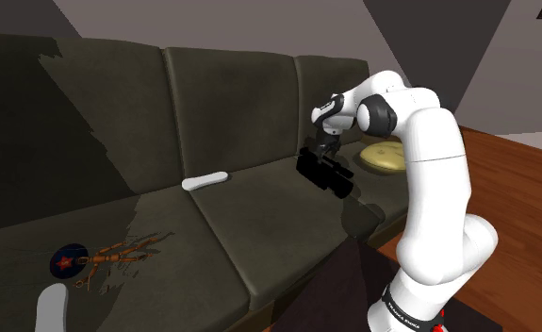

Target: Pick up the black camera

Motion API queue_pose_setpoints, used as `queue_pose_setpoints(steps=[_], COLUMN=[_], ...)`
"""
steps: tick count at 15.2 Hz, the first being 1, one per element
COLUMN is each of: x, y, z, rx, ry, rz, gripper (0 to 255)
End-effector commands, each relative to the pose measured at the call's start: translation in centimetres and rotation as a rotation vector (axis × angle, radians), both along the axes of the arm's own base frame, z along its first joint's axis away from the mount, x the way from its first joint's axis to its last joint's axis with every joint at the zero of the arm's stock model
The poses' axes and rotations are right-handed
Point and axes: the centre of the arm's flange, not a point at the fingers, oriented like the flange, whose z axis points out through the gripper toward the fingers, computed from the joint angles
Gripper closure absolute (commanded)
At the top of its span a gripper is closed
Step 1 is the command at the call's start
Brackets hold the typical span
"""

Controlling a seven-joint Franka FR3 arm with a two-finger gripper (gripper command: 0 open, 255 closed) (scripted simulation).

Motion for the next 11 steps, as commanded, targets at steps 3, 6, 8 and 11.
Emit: queue_pose_setpoints(steps=[3, 6, 8, 11], x=[-0.02, -0.02, -0.01, 0.03], y=[0.09, 0.10, 0.10, 0.02], z=[-0.17, -0.16, -0.17, 0.31], rx=[0.000, 0.000, 0.000, 0.000], ry=[-0.001, -0.001, -0.001, 0.000], rz=[0.000, 0.000, 0.000, 0.000], gripper=[255, 255, 255, 255])
